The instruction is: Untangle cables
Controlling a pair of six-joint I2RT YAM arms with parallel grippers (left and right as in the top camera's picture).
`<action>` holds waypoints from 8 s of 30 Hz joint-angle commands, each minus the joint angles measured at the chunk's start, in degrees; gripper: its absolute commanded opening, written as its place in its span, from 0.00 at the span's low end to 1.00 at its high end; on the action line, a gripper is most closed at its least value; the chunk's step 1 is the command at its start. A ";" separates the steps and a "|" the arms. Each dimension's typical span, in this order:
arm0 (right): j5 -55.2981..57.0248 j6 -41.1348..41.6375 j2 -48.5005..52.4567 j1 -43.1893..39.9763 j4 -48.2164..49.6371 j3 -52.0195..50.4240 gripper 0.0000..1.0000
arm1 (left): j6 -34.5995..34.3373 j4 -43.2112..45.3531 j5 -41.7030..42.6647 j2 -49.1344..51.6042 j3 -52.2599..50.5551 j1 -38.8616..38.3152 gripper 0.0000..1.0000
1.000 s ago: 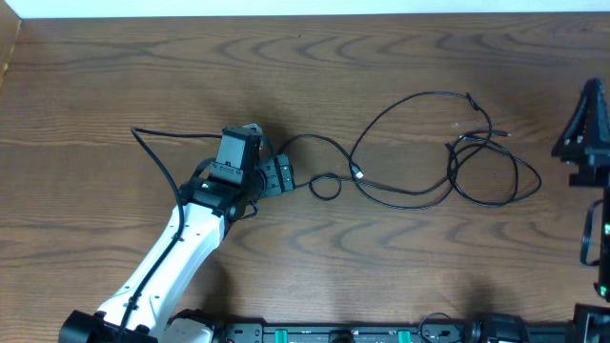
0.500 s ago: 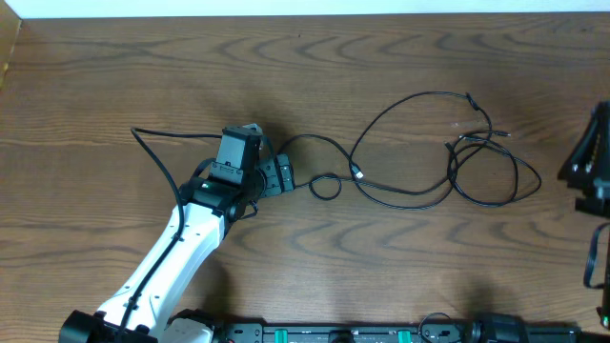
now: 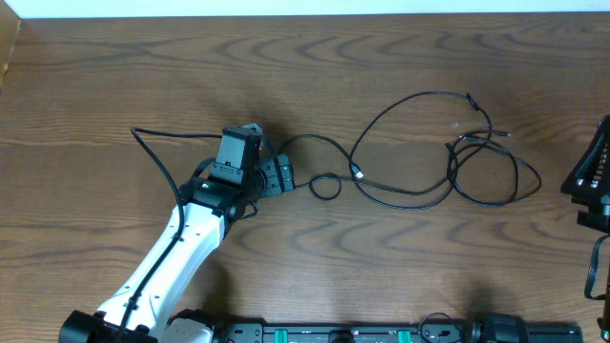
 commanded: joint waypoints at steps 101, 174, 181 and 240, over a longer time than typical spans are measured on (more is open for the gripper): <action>-3.48 21.49 32.52 23.10 -46.21 -13.79 0.45 | -0.07 0.02 -0.72 0.33 -0.24 0.31 0.91; -11.58 17.25 41.44 35.85 -17.44 -19.56 0.51 | -0.07 0.02 -0.72 0.33 -0.24 0.31 0.91; -13.84 17.29 41.44 35.87 -17.16 -19.56 0.52 | -0.07 0.02 -0.72 0.33 -0.24 0.31 0.91; -24.30 9.31 38.71 27.54 -56.04 11.58 0.71 | -0.07 0.02 -0.72 0.33 -0.24 0.31 0.91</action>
